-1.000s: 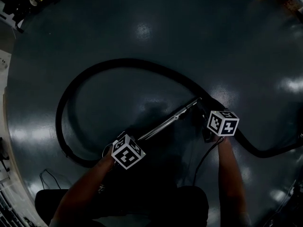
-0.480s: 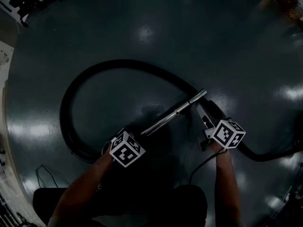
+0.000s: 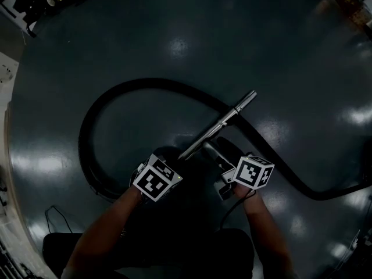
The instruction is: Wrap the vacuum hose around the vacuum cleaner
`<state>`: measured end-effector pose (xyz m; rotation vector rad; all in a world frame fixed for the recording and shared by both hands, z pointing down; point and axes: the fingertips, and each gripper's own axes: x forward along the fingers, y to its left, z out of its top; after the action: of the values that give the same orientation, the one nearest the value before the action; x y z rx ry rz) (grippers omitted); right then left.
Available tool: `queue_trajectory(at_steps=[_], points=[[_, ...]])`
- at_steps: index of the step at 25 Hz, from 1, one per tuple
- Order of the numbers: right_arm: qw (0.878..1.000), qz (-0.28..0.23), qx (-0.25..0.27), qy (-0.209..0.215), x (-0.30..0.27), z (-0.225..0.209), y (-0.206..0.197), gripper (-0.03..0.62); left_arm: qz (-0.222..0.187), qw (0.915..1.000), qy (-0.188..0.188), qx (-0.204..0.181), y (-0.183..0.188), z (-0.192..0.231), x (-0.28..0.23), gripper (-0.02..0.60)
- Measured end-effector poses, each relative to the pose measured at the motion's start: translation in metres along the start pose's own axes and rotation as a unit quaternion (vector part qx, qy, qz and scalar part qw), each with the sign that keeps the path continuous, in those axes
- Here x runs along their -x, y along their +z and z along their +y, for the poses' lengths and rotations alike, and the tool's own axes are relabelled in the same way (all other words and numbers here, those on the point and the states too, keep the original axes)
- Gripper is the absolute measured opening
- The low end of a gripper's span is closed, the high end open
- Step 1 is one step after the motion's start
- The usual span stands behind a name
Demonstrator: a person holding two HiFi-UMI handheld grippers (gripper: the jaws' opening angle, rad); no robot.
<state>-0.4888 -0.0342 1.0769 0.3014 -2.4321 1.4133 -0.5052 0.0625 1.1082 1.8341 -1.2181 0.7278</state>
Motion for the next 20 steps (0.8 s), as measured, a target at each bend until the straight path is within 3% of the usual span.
queue_trajectory(at_steps=[5, 11, 14, 20], points=[[0.999, -0.013, -0.03, 0.039, -0.041, 0.019, 0.005, 0.33, -0.031, 0.9995, 0.0, 0.009, 0.016, -0.005, 0.004, 0.179], [0.991, -0.075, -0.06, 0.094, -0.073, 0.04, 0.018, 0.324, -0.062, 0.9979, -0.018, 0.008, 0.015, -0.001, 0.021, 0.179], [0.99, -0.085, -0.053, 0.095, -0.077, 0.047, 0.02, 0.15, -0.06, 0.9981, -0.015, 0.0, 0.011, 0.0, 0.027, 0.179], [0.986, -0.094, -0.066, 0.123, -0.071, 0.073, 0.033, 0.071, -0.067, 0.9974, 0.004, -0.026, 0.016, -0.004, 0.042, 0.181]])
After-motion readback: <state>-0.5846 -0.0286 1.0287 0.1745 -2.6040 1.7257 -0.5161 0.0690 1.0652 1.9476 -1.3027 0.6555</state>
